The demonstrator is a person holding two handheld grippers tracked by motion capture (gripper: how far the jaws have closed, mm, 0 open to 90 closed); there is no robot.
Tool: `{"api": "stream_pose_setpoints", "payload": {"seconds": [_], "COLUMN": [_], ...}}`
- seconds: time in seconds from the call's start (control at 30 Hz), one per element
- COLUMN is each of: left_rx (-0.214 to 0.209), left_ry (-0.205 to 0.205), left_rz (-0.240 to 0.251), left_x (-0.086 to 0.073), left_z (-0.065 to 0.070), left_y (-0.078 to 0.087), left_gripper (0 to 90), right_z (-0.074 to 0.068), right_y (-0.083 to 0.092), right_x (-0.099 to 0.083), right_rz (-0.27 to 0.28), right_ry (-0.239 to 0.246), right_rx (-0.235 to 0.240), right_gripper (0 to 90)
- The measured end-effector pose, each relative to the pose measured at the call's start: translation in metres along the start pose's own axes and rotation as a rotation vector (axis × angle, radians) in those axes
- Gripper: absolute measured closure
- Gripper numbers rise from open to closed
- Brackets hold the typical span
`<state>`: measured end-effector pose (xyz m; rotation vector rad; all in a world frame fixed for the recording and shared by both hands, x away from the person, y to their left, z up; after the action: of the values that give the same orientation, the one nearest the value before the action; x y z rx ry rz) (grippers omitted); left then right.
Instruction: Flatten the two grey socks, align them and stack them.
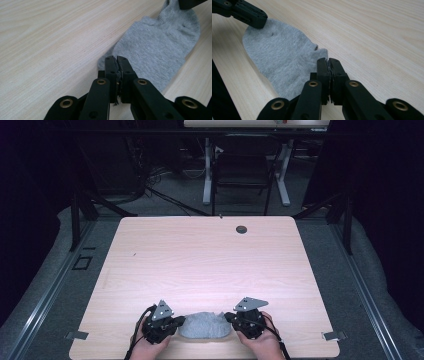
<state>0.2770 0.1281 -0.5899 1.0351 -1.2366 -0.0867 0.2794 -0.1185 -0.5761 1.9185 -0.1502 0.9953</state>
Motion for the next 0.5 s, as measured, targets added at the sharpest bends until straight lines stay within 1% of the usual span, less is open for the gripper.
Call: {"api": "stream_pose_setpoints", "payload": {"seconds": [0.1,0.17,0.23,0.4,0.5], "left_rx": [0.0,0.0,0.003,0.002,0.004], "left_ry": [0.008,-0.002,-0.001,0.01,0.007], "left_rz": [-0.003,-0.008,-0.009,-0.006,0.001], "left_x": [-0.0008,-0.0012,-0.0019,-0.0025,-0.002], "left_z": [0.0003,-0.0005,-0.0011,-0.0014,-0.0018], "left_y": [-0.0018,-0.0023,-0.0032,-0.0047,-0.0043], "left_gripper": [87.9,87.9,87.7,86.7,86.3], "right_z": [0.0012,0.0012,0.0019,0.0021,0.0028], "right_y": [-0.0013,-0.0023,-0.0036,-0.0056,-0.0062], "right_x": [-0.0007,-0.0013,-0.0026,-0.0042,-0.0046], "right_rz": [-0.004,0.0,-0.014,-0.017,-0.017], "right_ry": [0.001,-0.006,-0.003,-0.008,-0.007], "right_rx": [-0.001,-0.001,-0.006,-0.007,-0.008], "right_gripper": [87.4,87.3,87.1,86.8,86.6]}}
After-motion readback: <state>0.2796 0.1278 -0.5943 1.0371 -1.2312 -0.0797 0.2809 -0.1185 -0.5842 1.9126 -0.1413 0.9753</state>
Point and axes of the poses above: each handheld gripper's, and its own axes: y roughly backward along the jaws, x roughly out of its top, z roughly to its right, the point moved 4 cm from there along -y, roughly forward along the jaws, and after that the axes turned 11 degrees about -y, right-handed, at the moved point
